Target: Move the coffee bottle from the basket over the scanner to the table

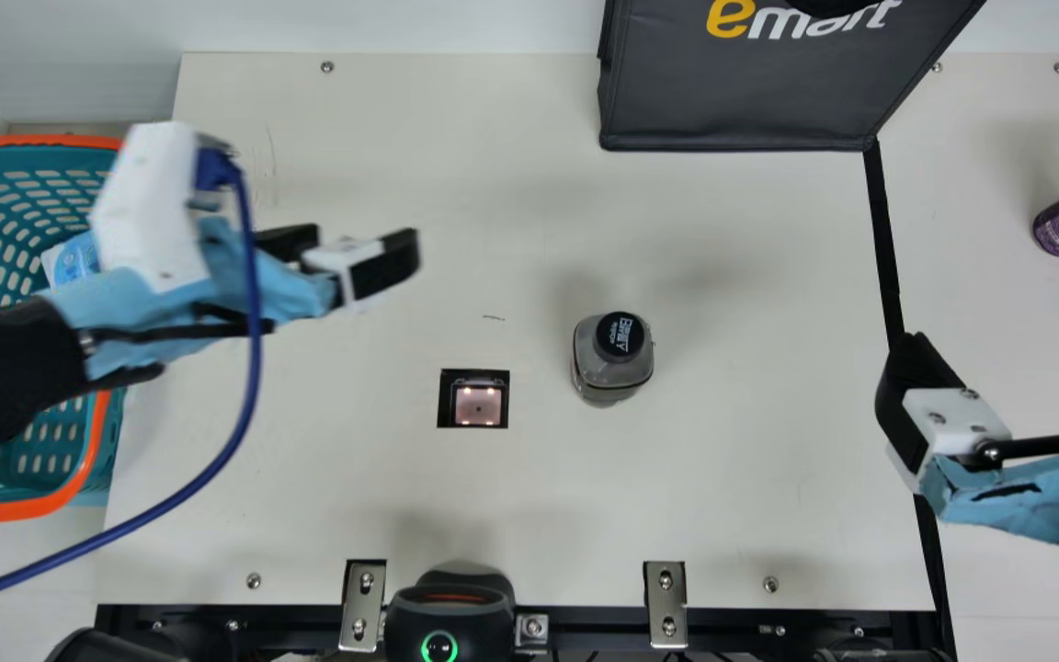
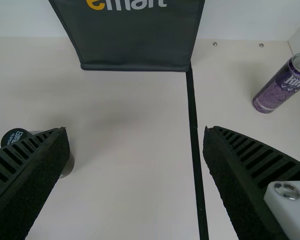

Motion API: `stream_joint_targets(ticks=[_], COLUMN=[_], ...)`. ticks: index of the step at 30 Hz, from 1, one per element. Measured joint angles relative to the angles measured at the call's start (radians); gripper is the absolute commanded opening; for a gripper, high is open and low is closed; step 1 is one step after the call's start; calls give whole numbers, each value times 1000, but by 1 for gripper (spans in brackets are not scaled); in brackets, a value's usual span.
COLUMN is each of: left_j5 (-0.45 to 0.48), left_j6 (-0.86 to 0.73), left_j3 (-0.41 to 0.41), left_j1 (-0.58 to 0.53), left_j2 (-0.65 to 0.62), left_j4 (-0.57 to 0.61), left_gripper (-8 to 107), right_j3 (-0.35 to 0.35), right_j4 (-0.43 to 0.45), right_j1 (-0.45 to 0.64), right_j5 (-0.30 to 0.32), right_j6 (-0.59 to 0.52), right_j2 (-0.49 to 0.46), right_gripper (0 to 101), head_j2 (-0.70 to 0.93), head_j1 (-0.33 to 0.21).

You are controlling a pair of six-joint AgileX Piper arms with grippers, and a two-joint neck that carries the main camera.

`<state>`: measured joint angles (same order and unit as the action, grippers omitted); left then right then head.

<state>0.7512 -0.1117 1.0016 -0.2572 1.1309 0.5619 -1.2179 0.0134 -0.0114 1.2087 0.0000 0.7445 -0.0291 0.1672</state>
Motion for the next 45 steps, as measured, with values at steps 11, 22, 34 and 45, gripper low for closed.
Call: stream_joint_targets(ticks=[11, 22, 34, 45], left_j5=[209, 313, 313, 313], left_j6=[178, 205, 205, 205], left_j3=[106, 140, 140, 140], left_j1=[81, 79, 79, 79], left_j2=[-221, -315, -315, -315], left_j4=[-366, -523, -523, -523], left_gripper=[90, 90, 90, 90], right_j3=[0, 0, 22, 43], right_j4=[0, 0, 22, 66], right_j1=[0, 0, -61, -262], right_j5=[0, 0, -28, -102], right_j6=[0, 0, -56, -132], right_j2=[0, 0, 48, 188], right_gripper=[95, 95, 95, 95], head_j2=[0, 0, 0, 0], head_j1=[2, 0, 2, 0])
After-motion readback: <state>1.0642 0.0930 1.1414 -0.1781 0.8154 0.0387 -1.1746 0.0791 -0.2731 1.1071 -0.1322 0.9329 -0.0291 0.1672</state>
